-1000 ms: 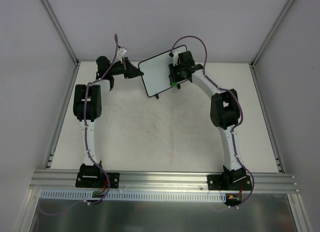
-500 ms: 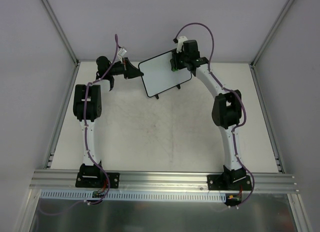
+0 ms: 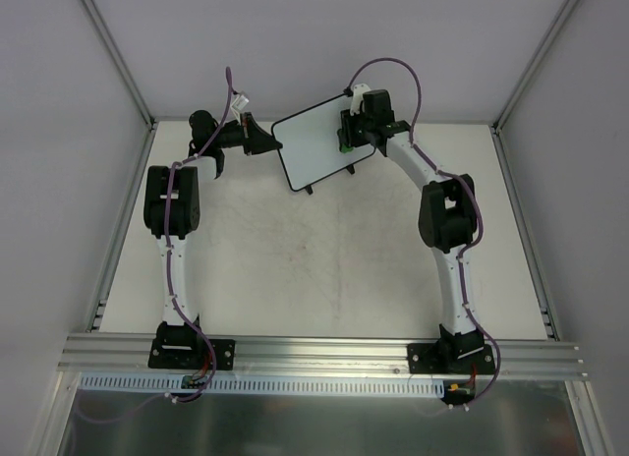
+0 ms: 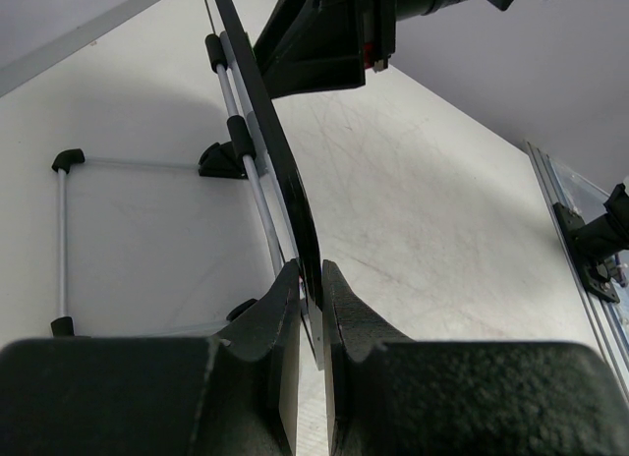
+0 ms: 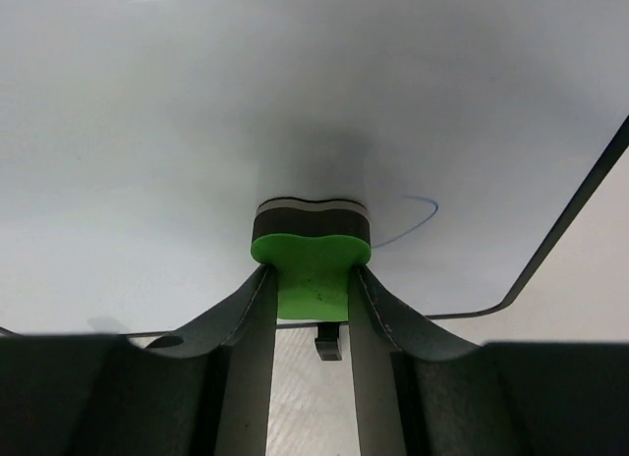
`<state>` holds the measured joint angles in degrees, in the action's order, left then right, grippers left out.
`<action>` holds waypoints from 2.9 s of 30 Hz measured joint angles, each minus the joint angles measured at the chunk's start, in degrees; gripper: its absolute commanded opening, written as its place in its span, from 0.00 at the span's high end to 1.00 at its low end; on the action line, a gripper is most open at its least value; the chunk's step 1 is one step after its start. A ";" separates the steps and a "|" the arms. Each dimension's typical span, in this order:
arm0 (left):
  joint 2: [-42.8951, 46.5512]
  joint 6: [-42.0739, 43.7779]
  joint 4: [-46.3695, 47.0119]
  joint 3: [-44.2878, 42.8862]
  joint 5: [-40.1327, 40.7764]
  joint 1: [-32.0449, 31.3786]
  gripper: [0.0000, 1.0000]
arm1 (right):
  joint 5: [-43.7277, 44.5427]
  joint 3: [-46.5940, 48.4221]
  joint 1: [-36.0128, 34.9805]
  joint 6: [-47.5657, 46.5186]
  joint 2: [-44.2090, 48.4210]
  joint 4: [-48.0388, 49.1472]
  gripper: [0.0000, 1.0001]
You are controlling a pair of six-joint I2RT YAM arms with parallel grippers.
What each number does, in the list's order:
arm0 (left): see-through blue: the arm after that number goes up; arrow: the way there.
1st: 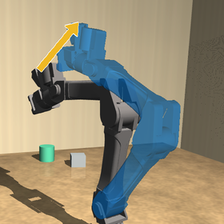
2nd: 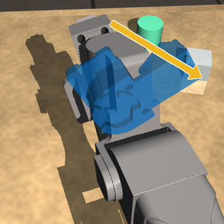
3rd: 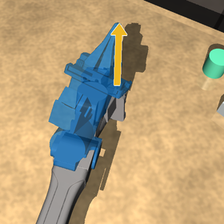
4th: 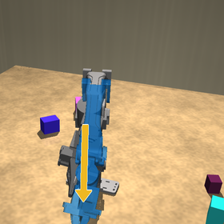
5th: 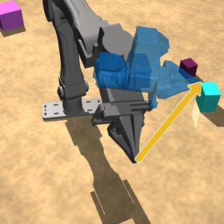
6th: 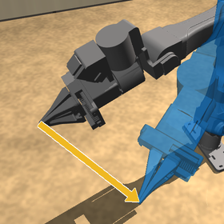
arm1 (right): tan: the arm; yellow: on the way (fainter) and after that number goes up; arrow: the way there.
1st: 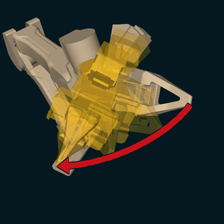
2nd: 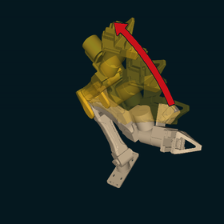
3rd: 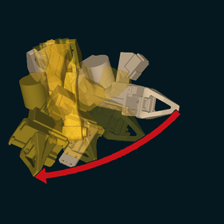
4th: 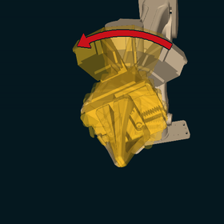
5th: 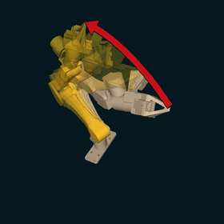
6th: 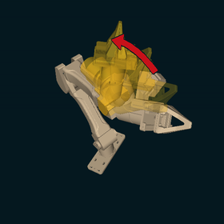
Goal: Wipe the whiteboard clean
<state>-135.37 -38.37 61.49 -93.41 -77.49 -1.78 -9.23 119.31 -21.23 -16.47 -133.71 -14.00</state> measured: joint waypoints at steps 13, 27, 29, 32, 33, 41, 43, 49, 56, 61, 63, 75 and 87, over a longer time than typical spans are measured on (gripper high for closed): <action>0.00 -0.02 -0.02 0.00 -0.02 0.00 1.00 | -1.79 -3.26 0.55 1.44 0.04 0.15 1.00; 0.00 -0.02 0.00 0.00 -0.22 0.00 1.00 | 0.28 2.25 0.81 1.01 0.13 -1.75 1.00; 0.00 -0.02 0.00 0.00 -0.46 0.00 1.00 | 0.74 4.39 0.90 0.79 0.13 -1.40 1.00; 0.00 -0.02 -0.02 0.00 -0.52 -0.02 1.00 | 1.33 6.32 1.09 0.42 0.13 0.07 0.99; 0.00 -0.02 -0.02 0.00 -0.50 -0.02 1.00 | 1.46 6.62 1.16 0.28 0.13 0.52 0.99; 0.00 -0.02 -0.02 0.00 -0.52 -0.02 1.00 | 1.97 6.75 1.40 -0.79 0.13 0.98 0.99; 0.00 -0.02 0.00 0.00 -0.52 -0.02 1.00 | 1.90 6.36 1.44 -0.79 0.13 1.38 1.00; 0.02 -0.15 -0.07 -0.17 -0.48 -0.02 1.00 | 0.70 0.42 1.77 -0.72 0.15 2.73 1.00; 0.00 -0.59 -0.09 -0.33 -0.50 -0.02 1.00 | -1.33 -5.14 2.40 0.04 0.15 2.27 1.00; 0.00 -0.61 -0.09 -0.33 -0.50 -0.02 1.00 | -1.64 -5.55 2.51 0.20 0.15 2.23 1.00; 0.00 -0.63 -0.09 -0.33 -0.50 -0.02 1.00 | -1.64 -5.55 2.51 0.20 0.15 2.23 0.99; 0.00 -0.63 -0.09 -0.33 -0.57 -0.02 1.00 | -1.18 -0.04 2.51 0.15 -0.02 -0.11 1.00; 0.00 -0.61 -0.13 -0.33 -1.49 -0.07 1.00 | 0.63 8.00 2.73 -0.94 -0.02 2.69 0.99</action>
<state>-135.37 -38.98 61.36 -93.73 -78.98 -1.85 -8.60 127.31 -18.50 -17.41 -133.73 -11.31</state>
